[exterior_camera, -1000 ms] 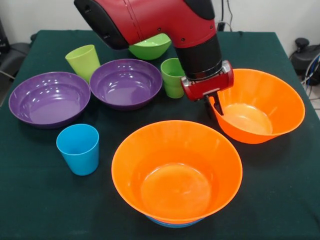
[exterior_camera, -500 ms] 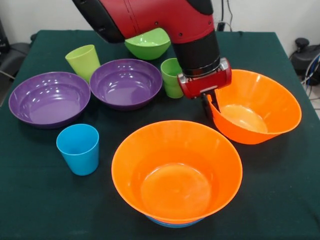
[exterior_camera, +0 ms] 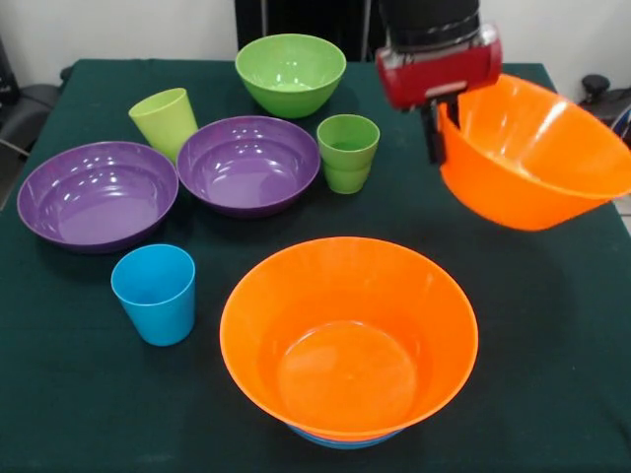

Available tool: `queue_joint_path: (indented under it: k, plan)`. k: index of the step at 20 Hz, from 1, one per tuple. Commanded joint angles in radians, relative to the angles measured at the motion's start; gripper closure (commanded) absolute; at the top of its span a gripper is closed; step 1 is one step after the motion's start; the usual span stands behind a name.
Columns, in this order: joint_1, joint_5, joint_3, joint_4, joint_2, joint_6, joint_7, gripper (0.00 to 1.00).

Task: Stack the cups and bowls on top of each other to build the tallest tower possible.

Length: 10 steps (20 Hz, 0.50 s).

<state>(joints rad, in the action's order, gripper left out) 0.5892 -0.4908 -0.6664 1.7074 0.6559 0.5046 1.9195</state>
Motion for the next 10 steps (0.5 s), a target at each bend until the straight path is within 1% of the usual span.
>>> queue_joint_path:
  k: [1,2,3,5,8,10]
  plan:
    - [-0.140,0.202,0.132,0.133,0.356,0.305,0.286,1.00]
    - [-0.146,0.230,0.138,0.132,0.377,0.341,0.278,1.00]
    - [-0.152,0.262,0.142,0.119,0.405,0.408,0.264,1.00]
    - [-0.162,0.286,0.150,0.084,0.431,0.501,0.224,1.00]
    - [-0.153,0.300,0.147,0.046,0.443,0.562,0.172,1.00]
    - [-0.140,0.303,0.145,0.027,0.438,0.566,0.154,1.00]
